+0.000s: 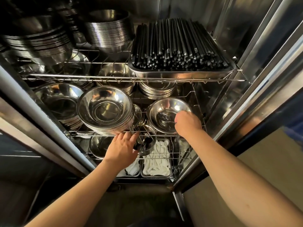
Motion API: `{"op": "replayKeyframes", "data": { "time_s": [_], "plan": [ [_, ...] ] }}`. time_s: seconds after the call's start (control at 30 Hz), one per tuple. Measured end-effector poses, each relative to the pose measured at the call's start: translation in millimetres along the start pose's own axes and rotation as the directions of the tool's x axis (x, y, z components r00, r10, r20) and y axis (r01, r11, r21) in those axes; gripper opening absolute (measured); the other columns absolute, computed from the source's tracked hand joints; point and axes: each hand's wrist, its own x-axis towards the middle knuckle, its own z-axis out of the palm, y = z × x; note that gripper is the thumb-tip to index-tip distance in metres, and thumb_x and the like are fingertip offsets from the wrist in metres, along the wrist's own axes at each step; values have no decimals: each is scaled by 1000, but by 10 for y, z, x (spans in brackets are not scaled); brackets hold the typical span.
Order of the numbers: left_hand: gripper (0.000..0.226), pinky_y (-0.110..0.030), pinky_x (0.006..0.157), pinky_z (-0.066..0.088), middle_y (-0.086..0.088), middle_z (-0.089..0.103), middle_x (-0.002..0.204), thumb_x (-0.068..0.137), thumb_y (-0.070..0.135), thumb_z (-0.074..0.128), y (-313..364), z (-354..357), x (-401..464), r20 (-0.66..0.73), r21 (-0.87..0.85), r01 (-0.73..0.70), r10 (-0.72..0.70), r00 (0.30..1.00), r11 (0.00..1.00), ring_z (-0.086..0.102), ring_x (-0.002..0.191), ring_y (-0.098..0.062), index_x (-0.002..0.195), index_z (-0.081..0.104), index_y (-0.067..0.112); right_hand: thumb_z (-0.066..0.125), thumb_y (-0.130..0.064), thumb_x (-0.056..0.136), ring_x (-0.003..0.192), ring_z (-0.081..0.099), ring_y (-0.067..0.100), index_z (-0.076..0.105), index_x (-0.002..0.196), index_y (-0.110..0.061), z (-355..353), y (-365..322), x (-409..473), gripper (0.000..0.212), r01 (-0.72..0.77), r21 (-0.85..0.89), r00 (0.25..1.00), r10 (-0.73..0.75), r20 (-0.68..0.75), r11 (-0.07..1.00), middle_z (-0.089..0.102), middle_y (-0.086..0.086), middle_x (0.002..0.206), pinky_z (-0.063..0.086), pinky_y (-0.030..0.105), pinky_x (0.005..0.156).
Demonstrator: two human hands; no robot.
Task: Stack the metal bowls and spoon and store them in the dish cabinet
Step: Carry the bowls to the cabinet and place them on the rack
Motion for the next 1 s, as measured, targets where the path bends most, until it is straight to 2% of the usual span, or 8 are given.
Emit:
{"op": "replayKeyframes", "data": {
  "time_s": [0.17,0.27,0.37,0.47,0.63,0.8,0.9,1.0],
  "plan": [
    [85,-44,119,27,-12,48,143,92,53,53,31,1,-27,-5,17,-14,14,1000,1000,41,136,-31,159,9,26,65,-7,89,66,53,23,74,95,-12,24,40,-7,11,6,-33,1000,-6,15,999,54,1,69,42,30,56],
    [84,-45,121,23,-14,46,147,93,54,52,65,-16,-28,9,10,11,-11,1000,1000,36,141,-33,159,10,25,65,-5,89,68,57,25,72,100,-11,37,42,15,15,-10,-30,1000,10,-21,1000,60,5,75,43,31,55],
    [83,-44,120,24,-15,44,150,93,54,51,84,-29,-28,12,13,18,-19,1000,1000,34,143,-34,159,10,24,62,-2,88,84,69,30,71,107,-9,60,33,49,22,-19,-59,1000,18,-16,998,71,10,91,43,32,57],
    [83,-44,119,27,-15,44,150,93,54,51,89,-46,-20,29,6,25,-25,999,1000,35,142,-35,159,10,23,61,-2,90,92,70,30,70,111,-9,72,28,63,24,-32,-58,999,31,-15,998,73,11,98,43,32,59],
    [82,-43,117,31,-14,45,149,92,50,54,101,-59,-2,42,-4,33,-33,999,999,36,140,-34,158,14,23,62,-8,91,74,63,27,72,99,-12,40,45,-75,14,25,-37,1000,-25,-6,999,66,7,81,45,31,60],
    [79,-44,115,35,-14,47,146,91,46,57,97,-63,-1,48,-32,42,-41,998,999,40,137,-34,156,18,24,58,-14,93,75,67,21,75,91,-19,-32,121,-355,18,143,232,990,-137,-43,962,71,-1,80,58,33,69],
    [77,-45,115,34,-14,45,148,92,45,58,100,-78,22,65,-57,60,-56,996,997,38,139,-34,156,20,25,62,-20,93,80,67,6,75,100,-25,-62,161,-550,15,159,457,984,-179,1,875,73,-12,90,47,17,62],
    [77,-45,114,35,-14,47,147,90,42,62,106,-89,33,76,-81,71,-65,995,994,38,139,-35,155,22,25,67,-28,91,73,64,-8,73,95,-32,23,264,-710,8,86,613,965,-219,146,785,70,-20,85,39,7,55]
  ]
}}
